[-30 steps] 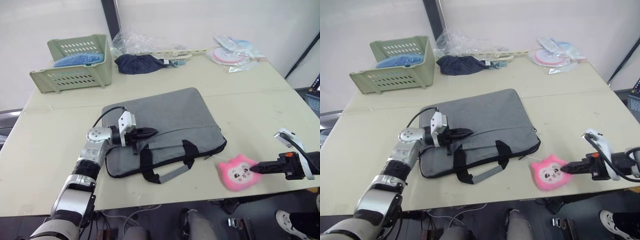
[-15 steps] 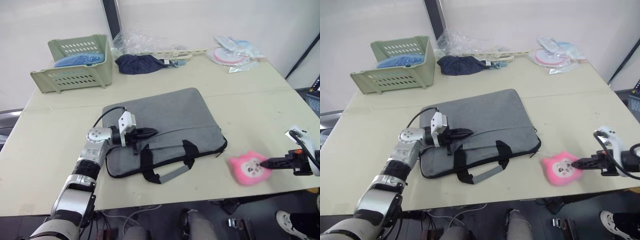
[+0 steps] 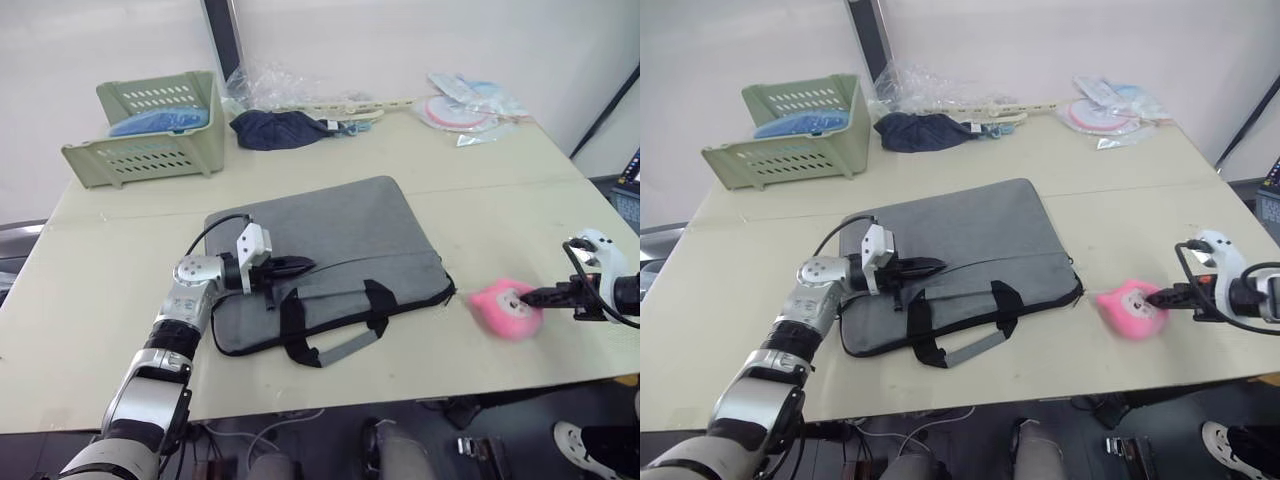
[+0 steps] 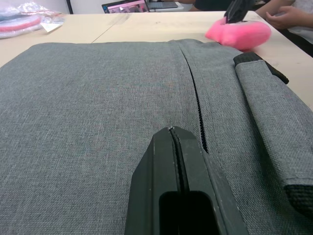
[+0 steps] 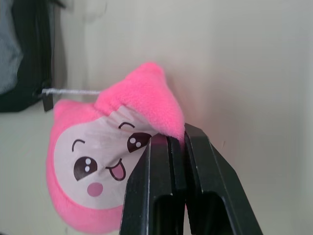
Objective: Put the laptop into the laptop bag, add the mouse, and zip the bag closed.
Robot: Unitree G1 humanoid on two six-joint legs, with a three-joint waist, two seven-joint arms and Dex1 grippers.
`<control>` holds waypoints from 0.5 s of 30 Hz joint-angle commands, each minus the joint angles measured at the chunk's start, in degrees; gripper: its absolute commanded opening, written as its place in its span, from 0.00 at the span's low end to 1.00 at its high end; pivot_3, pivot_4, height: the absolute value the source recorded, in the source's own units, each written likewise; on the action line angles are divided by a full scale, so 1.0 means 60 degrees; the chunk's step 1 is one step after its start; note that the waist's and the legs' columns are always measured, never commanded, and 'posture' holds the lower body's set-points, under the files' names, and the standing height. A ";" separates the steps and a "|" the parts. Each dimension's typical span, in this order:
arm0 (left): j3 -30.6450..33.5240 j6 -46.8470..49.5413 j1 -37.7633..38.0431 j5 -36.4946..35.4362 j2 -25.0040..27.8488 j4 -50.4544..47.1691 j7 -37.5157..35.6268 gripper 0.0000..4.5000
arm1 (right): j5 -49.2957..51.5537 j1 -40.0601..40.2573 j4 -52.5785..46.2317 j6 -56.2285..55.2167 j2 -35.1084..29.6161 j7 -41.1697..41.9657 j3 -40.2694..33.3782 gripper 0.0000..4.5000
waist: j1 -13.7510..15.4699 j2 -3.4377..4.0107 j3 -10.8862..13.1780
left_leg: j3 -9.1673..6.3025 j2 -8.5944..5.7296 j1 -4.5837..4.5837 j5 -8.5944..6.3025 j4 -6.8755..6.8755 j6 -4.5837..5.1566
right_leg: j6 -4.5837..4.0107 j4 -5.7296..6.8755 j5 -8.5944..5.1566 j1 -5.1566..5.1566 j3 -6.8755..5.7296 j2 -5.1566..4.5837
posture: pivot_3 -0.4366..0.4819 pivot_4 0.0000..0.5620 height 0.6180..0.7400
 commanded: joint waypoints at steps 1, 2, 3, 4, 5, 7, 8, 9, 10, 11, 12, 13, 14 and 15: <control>-0.0904 0.0486 0.0944 0.1231 0.0074 0.1233 -0.0128 0.00 | -0.0962 -0.0645 0.0795 -0.0737 0.0264 -0.0618 -0.0002 0.02 | -0.0009 0.0002 -0.0001 | -0.0002 0.0000 0.0005 0.0000 0.0000 0.0000 | 0.0000 -0.0001 0.0000 0.0010 -0.0003 0.0001 | 0.48 0.27 1.00; -0.0900 0.0490 0.0943 0.1230 0.0075 0.1229 -0.0124 0.00 | -0.1115 -0.0786 0.0942 -0.0919 0.0378 -0.0726 -0.0003 0.02 | -0.0015 0.0003 -0.0002 | -0.0003 0.0000 0.0007 0.0000 0.0000 0.0000 | 0.0000 -0.0001 0.0000 0.0013 -0.0005 0.0001 | 0.48 0.27 1.00; -0.0894 0.0497 0.0951 0.1230 0.0077 0.1218 -0.0123 0.00 | -0.1218 -0.0923 0.1082 -0.1067 0.0489 -0.0813 -0.0041 0.02 | -0.0021 0.0004 -0.0003 | -0.0004 0.0000 0.0009 0.0000 0.0000 0.0000 | 0.0000 0.0001 0.0000 0.0016 -0.0006 0.0001 | 0.48 0.27 1.00; -0.0889 0.0501 0.0967 0.1228 0.0083 0.1200 -0.0126 0.00 | -0.1309 -0.1099 0.1247 -0.1155 0.0619 -0.0909 -0.0085 0.02 | -0.0026 0.0005 -0.0003 | -0.0005 0.0001 0.0009 0.0000 0.0000 0.0000 | 0.0001 0.0004 0.0000 0.0020 -0.0008 0.0001 | 0.48 0.27 1.00; -0.0886 0.0500 0.0993 0.1230 0.0091 0.1181 -0.0122 0.00 | -0.1394 -0.1227 0.1349 -0.1293 0.0741 -0.0978 -0.0123 0.02 | -0.0030 0.0008 -0.0005 | -0.0006 0.0001 0.0009 0.0000 0.0000 0.0001 | 0.0004 0.0008 0.0002 0.0022 -0.0008 0.0001 | 0.48 0.27 1.00; -0.0881 0.0500 0.1029 0.1230 0.0100 0.1158 -0.0120 0.00 | -0.1514 -0.1394 0.1502 -0.1446 0.0901 -0.1044 -0.0182 0.02 | -0.0057 0.0010 -0.0007 | -0.0008 0.0001 0.0009 0.0001 0.0000 0.0002 | 0.0009 0.0016 0.0005 0.0028 -0.0010 0.0001 | 0.48 0.27 1.00; -0.0877 0.0505 0.1045 0.1227 0.0102 0.1149 -0.0117 0.00 | -0.1588 -0.1476 0.1590 -0.1559 0.0992 -0.1104 -0.0207 0.02 | -0.0058 0.0011 -0.0007 | -0.0008 0.0000 0.0009 0.0002 0.0001 0.0003 | 0.0011 0.0016 0.0006 0.0029 -0.0010 0.0001 | 0.48 0.27 1.00; -0.0877 0.0503 0.1051 0.1229 0.0103 0.1147 -0.0118 0.00 | -0.1634 -0.1565 0.1669 -0.1647 0.1085 -0.1152 -0.0231 0.02 | -0.0063 0.0012 -0.0007 | -0.0009 0.0001 0.0009 0.0002 0.0000 0.0003 | 0.0011 0.0016 0.0006 0.0030 -0.0010 0.0001 | 0.48 0.27 1.00; -0.0877 0.0501 0.1055 0.1230 0.0104 0.1145 -0.0119 0.00 | -0.1670 -0.1625 0.1722 -0.1711 0.1150 -0.1180 -0.0246 0.02 | -0.0079 0.0012 -0.0008 | -0.0012 0.0001 0.0009 0.0002 0.0000 0.0004 | 0.0011 0.0017 0.0006 0.0031 -0.0013 0.0001 | 0.48 0.27 1.00; -0.0873 0.0509 0.1055 0.1224 0.0100 0.1142 -0.0118 0.00 | -0.1707 -0.1687 0.1776 -0.1802 0.1224 -0.1230 -0.0271 0.02 | -0.0094 0.0014 -0.0009 | -0.0012 0.0001 0.0010 0.0002 0.0000 0.0004 | 0.0011 0.0017 0.0006 0.0033 -0.0013 0.0001 | 0.48 0.27 1.00; -0.0874 0.0503 0.1046 0.1226 0.0093 0.1158 -0.0114 0.00 | -0.1737 -0.1729 0.1810 -0.1870 0.1287 -0.1242 -0.0276 0.02 | -0.0103 0.0013 -0.0008 | -0.0012 0.0001 0.0010 0.0003 0.0001 0.0006 | 0.0014 0.0016 0.0009 0.0035 -0.0011 0.0000 | 0.48 0.27 1.00; -0.0874 0.0500 0.1041 0.1226 0.0084 0.1169 -0.0110 0.00 | -0.1763 -0.1749 0.1819 -0.1975 0.1354 -0.1257 -0.0299 0.02 | -0.0110 0.0014 -0.0009 | -0.0012 0.0001 0.0010 0.0004 0.0001 0.0007 | 0.0016 0.0016 0.0009 0.0036 -0.0011 0.0000 | 0.48 0.27 1.00; -0.0874 0.0497 0.1038 0.1226 0.0078 0.1176 -0.0106 0.00 | -0.1794 -0.1767 0.1834 -0.2050 0.1403 -0.1256 -0.0317 0.02 | -0.0113 0.0015 -0.0009 | -0.0012 0.0000 0.0010 0.0004 0.0002 0.0008 | 0.0018 0.0016 0.0011 0.0037 -0.0011 -0.0001 | 0.48 0.27 1.00; -0.0878 0.0485 0.1043 0.1231 0.0075 0.1177 -0.0103 0.00 | -0.1816 -0.1770 0.1825 -0.2084 0.1448 -0.1270 -0.0341 0.02 | -0.0115 0.0015 -0.0009 | -0.0013 0.0000 0.0010 0.0005 0.0001 0.0008 | 0.0019 0.0016 0.0011 0.0037 -0.0010 -0.0001 | 0.48 0.27 1.00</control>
